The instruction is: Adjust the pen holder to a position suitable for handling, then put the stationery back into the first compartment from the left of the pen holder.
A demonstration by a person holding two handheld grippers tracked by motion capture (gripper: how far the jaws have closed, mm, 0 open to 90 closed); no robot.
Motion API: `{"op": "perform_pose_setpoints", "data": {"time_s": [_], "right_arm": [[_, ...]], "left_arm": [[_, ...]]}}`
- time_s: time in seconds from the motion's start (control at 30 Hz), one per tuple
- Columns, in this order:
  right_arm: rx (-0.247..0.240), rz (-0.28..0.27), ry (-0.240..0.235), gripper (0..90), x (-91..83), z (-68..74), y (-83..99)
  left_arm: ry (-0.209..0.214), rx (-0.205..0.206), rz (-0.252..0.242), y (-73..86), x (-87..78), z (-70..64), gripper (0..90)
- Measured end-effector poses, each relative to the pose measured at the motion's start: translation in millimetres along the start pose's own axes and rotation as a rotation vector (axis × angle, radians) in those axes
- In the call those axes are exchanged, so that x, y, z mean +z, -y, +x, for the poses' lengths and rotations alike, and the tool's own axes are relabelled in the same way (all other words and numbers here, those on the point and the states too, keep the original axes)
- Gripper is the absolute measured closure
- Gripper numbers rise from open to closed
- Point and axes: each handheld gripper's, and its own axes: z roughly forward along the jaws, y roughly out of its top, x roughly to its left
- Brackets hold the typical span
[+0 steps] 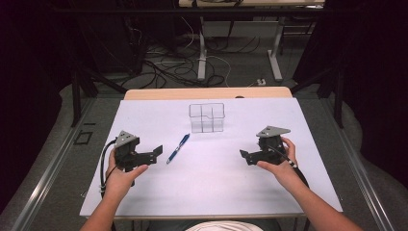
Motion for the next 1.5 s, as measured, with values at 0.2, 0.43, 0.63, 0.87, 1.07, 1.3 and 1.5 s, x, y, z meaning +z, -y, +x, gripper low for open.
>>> {"op": "perform_pose_setpoints", "data": {"time_s": [0.2,0.43,0.63,0.87,1.07,1.3,1.5], "right_arm": [[0.085,-0.008,0.007,0.0,-4.0,-8.5,7.1],[0.072,0.0,0.019,0.0,-6.3,-10.7,10.6],[0.088,0.016,0.009,0.2,-5.1,-15.0,11.5],[0.086,0.017,0.008,4.4,-5.9,-17.2,11.2],[0.084,0.005,0.019,6.9,-7.3,-18.6,10.4],[0.105,0.001,0.018,9.7,-6.7,-23.9,11.6],[0.123,0.006,0.013,11.4,-6.3,-24.9,12.4]], "left_arm": [[0.025,0.04,0.036,-7.4,10.3,-13.5,2.2],[0.036,0.062,0.076,-16.7,23.5,-22.3,4.3],[0.026,0.09,0.123,-25.5,33.1,-24.6,13.9],[0.01,0.119,0.171,-30.4,46.4,-29.5,24.2],[-0.003,0.135,0.215,-31.6,56.6,-35.5,36.1],[-0.007,0.139,0.306,-29.5,70.2,-36.0,41.3],[-0.051,0.109,0.369,-27.1,80.8,-31.5,47.6]]}}
